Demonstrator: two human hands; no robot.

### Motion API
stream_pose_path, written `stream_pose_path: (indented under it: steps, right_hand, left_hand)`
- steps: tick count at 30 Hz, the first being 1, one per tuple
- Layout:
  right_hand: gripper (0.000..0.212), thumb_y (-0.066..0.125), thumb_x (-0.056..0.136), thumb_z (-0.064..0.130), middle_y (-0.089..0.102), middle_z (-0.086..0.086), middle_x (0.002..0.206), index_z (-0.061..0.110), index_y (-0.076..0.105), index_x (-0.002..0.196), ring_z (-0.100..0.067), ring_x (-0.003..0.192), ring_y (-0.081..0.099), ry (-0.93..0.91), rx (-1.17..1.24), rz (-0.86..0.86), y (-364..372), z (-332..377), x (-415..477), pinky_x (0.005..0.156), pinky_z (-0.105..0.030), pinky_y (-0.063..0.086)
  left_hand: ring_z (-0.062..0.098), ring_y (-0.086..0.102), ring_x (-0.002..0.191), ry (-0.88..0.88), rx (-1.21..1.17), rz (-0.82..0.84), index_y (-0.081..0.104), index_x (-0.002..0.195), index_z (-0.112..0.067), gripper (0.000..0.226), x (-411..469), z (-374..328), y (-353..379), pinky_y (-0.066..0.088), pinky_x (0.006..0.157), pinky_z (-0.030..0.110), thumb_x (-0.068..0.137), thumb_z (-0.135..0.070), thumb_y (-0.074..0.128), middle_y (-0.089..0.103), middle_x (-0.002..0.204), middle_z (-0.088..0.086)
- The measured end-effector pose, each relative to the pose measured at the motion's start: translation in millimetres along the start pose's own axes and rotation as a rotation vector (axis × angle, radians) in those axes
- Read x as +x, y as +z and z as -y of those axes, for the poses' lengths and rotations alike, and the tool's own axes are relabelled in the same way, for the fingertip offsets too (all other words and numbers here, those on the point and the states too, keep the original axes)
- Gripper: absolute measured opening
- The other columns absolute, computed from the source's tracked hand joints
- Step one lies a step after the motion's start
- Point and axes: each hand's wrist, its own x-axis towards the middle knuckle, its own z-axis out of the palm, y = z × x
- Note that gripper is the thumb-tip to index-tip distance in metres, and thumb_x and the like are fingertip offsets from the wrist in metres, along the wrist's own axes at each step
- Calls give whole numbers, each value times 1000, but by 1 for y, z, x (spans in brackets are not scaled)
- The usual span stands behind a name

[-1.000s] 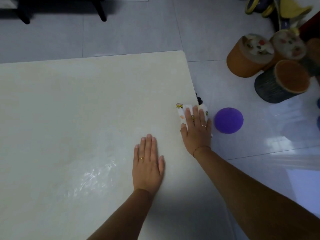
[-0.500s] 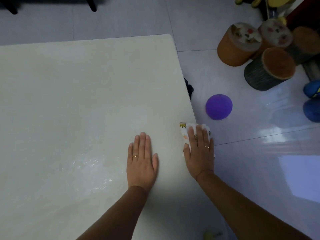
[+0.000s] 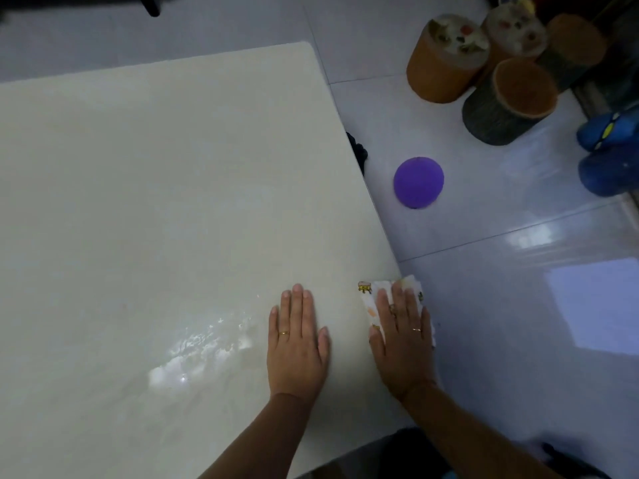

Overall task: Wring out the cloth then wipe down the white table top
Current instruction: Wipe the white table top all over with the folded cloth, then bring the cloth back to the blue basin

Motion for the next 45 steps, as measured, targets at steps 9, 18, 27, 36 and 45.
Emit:
stream_pose_path:
  steps: [9, 18, 27, 36, 45]
  right_hand:
    - [63, 32, 87, 39, 34, -18, 150, 13, 35, 144, -39, 137, 33, 229, 26, 64, -1, 9, -70, 106, -59, 31]
    - [59, 25, 96, 42, 26, -17, 152, 10, 30, 145, -38, 140, 24, 254, 98, 90, 4, 23, -129, 112, -54, 23]
    - [49, 58, 92, 22, 50, -17, 130, 5, 41, 134, -18, 96, 50, 999, 983, -42, -18, -12, -110, 78, -8, 38]
    - [30, 54, 94, 29, 66, -19, 99, 3, 66, 104, -29, 89, 61, 965, 979, 151, -44, -37, -139, 78, -34, 48]
    - [18, 57, 92, 16, 56, -15, 76, -1, 60, 86, -24, 70, 54, 1120, 1334, -271, -77, -85, -238, 65, -37, 48]
  left_hand:
    - [29, -2, 147, 82, 57, 130, 10, 152, -9, 68, -31, 6, 0, 0, 120, 45, 93, -43, 6, 5, 160, 11]
    - [33, 0, 147, 126, -42, 202, 19, 151, -6, 72, -57, -24, -3, 0, 120, 45, 93, -47, 7, 9, 159, 15]
    - [24, 48, 109, 128, -253, 264, 57, 113, -14, 32, -71, -79, 8, 41, 92, 34, 92, -37, 52, 50, 121, 6]
    - [37, 59, 82, -1, -504, 425, 32, 91, -15, 15, -83, -113, -5, 35, 61, 35, 97, -21, 44, 52, 79, 6]
    - [26, 63, 86, 215, -567, 440, 37, 130, -15, 36, -137, -183, -16, 49, 74, 35, 96, -14, 47, 65, 98, 7]
